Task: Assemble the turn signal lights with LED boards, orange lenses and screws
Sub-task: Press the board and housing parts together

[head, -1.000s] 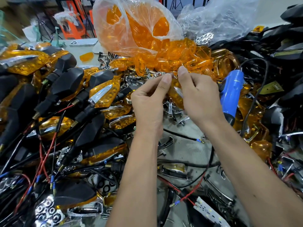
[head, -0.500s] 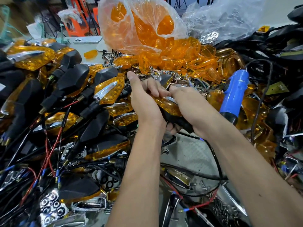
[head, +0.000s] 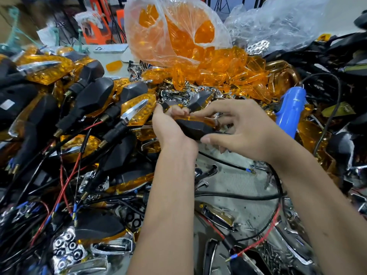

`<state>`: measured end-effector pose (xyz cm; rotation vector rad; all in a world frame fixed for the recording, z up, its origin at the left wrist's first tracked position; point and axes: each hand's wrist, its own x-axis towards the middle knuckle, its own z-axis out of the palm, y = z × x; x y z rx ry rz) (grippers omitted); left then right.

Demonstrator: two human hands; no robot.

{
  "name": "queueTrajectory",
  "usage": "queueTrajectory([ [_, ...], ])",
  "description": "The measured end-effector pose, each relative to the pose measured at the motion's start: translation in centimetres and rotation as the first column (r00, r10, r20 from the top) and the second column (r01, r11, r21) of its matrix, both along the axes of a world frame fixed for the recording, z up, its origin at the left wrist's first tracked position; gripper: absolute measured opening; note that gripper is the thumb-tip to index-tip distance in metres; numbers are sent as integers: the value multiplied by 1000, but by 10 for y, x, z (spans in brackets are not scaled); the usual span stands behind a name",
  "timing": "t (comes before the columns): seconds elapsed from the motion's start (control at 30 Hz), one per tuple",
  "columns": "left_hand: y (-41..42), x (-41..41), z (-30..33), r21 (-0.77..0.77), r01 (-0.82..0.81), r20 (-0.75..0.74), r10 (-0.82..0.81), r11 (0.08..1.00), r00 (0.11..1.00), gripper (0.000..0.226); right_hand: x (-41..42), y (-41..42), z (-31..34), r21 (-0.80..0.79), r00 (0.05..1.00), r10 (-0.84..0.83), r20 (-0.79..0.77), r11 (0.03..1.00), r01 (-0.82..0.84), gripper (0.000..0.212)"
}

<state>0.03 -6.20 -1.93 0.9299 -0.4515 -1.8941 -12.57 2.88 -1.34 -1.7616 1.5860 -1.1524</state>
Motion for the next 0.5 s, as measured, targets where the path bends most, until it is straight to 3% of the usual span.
queueTrajectory([
  [0.1, 5, -6, -2, -242, -114, 137, 150, 963, 979, 61, 0, 1, -1, -35, 994, -12, 108, 999, 16, 41],
  [0.2, 9, -13, -4, -537, -269, 174, 417, 800, 892, 62, 2, 1, 3, -44, 988, 20, 153, 999, -13, 42],
  [0.33, 14, -11, -3, -544, -366, 117, 500, 755, 858, 64, 6, 1, 10, 2, 999, 45, 28, 999, -45, 43],
  [0.43, 15, -12, -2, -523, -337, 185, 491, 783, 852, 61, 9, 1, 19, -45, 974, 3, -228, 999, -14, 45],
  [0.5, 14, -12, -2, -491, -292, 232, 446, 821, 864, 68, 10, 2, 23, -103, 948, -18, -318, 995, -16, 44],
])
